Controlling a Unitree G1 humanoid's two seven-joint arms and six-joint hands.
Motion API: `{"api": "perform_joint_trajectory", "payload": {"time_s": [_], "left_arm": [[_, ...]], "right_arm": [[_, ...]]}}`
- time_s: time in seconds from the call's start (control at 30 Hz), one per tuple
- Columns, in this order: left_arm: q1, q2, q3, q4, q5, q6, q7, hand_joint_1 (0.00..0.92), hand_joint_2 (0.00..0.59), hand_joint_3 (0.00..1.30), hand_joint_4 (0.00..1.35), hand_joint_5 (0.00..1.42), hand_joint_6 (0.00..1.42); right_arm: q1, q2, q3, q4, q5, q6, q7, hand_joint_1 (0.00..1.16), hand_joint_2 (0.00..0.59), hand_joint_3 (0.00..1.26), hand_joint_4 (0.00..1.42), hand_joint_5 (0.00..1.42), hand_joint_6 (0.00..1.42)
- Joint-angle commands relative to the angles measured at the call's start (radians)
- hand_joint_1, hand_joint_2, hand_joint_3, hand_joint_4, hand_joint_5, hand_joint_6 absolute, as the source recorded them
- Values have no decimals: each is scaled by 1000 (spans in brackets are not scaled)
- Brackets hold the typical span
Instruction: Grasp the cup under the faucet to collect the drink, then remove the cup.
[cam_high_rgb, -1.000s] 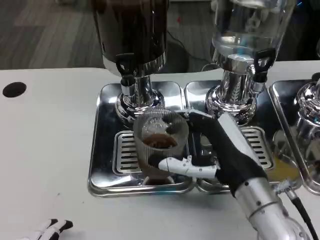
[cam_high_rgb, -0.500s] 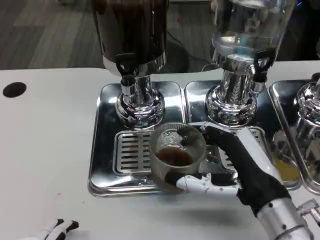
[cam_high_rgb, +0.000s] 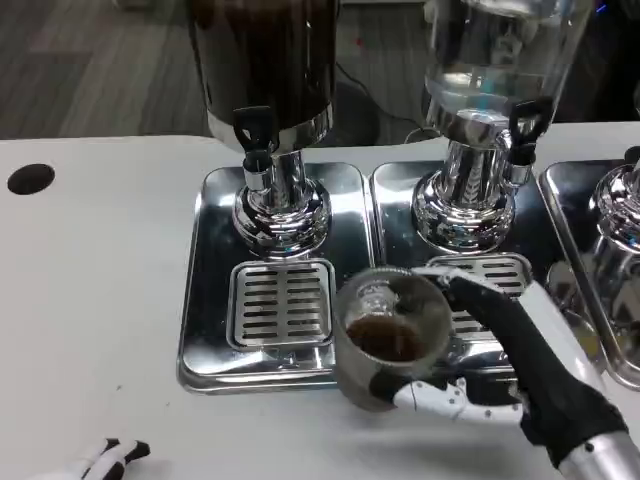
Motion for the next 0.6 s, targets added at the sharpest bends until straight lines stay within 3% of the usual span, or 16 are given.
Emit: {"api": "perform_joint_trajectory", "payload": {"time_s": [0.03, 0.6], "left_arm": [[-2, 4, 2, -16, 19, 18, -18, 0, 78, 237, 143, 205, 462], [-10, 3, 52, -33, 8, 48, -3, 0, 78, 229, 125, 209, 484]], "right_arm": [[15, -8, -27, 29, 40, -91, 4, 663, 135, 452, 473, 380, 178], [51, -19, -72, 153, 68, -267, -2, 645, 138, 453, 473, 380, 178]]}}
